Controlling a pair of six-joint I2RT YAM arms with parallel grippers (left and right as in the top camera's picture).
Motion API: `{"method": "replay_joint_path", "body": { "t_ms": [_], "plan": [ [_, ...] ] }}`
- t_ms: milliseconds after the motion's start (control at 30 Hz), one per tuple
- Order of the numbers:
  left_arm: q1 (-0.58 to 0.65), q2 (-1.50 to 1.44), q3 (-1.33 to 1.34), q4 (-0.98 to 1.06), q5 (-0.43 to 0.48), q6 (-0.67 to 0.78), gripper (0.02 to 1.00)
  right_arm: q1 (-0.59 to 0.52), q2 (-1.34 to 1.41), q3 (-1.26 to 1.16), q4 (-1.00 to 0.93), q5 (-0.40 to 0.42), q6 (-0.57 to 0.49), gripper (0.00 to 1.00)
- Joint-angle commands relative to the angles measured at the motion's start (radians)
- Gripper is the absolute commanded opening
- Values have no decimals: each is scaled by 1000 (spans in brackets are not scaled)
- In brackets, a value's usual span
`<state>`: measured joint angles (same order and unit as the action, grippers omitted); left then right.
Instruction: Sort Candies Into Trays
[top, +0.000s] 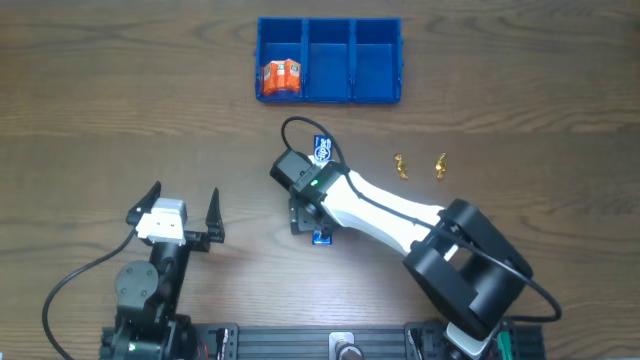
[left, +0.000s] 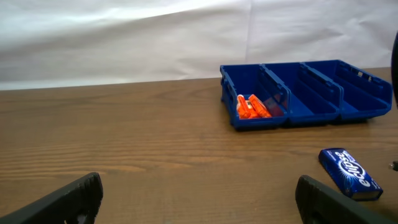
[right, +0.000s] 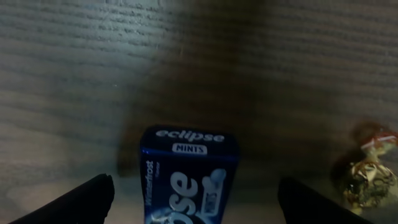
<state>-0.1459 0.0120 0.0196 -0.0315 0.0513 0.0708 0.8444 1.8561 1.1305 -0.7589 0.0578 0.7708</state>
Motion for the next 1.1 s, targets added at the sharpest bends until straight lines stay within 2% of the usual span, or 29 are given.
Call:
{"method": "replay_joint_path", "body": {
  "t_ms": [33, 200, 333, 467, 700, 800, 900, 967, 1100],
  "plan": [
    [3, -8, -15, -44, -3, -11, 998, 13, 40, 15, 12, 20, 16, 853],
    [3, -8, -15, -44, -3, -11, 998, 13, 40, 16, 29, 20, 16, 689],
    [3, -8, -15, -44, -3, -11, 998, 13, 40, 16, 32, 20, 16, 507],
    [3, -8, -15, -44, -3, -11, 998, 13, 40, 16, 32, 20, 19, 386],
    [3, -8, -15, -44, -3, -11, 996, 13, 40, 16, 32, 29, 42, 277],
    [3, -8, -15, -44, -3, -11, 998, 13, 27, 23, 31, 47, 44, 264],
    [3, -8, -15, -44, -3, -11, 998, 7, -11, 69, -9, 113, 42, 248],
    [3, -8, -15, -44, -3, -11, 996, -5, -41, 142, -69, 198, 34, 226],
    [3, -8, -15, -44, -3, -11, 998, -58, -56, 394, -187, 351, -56, 224]
  ]
}}
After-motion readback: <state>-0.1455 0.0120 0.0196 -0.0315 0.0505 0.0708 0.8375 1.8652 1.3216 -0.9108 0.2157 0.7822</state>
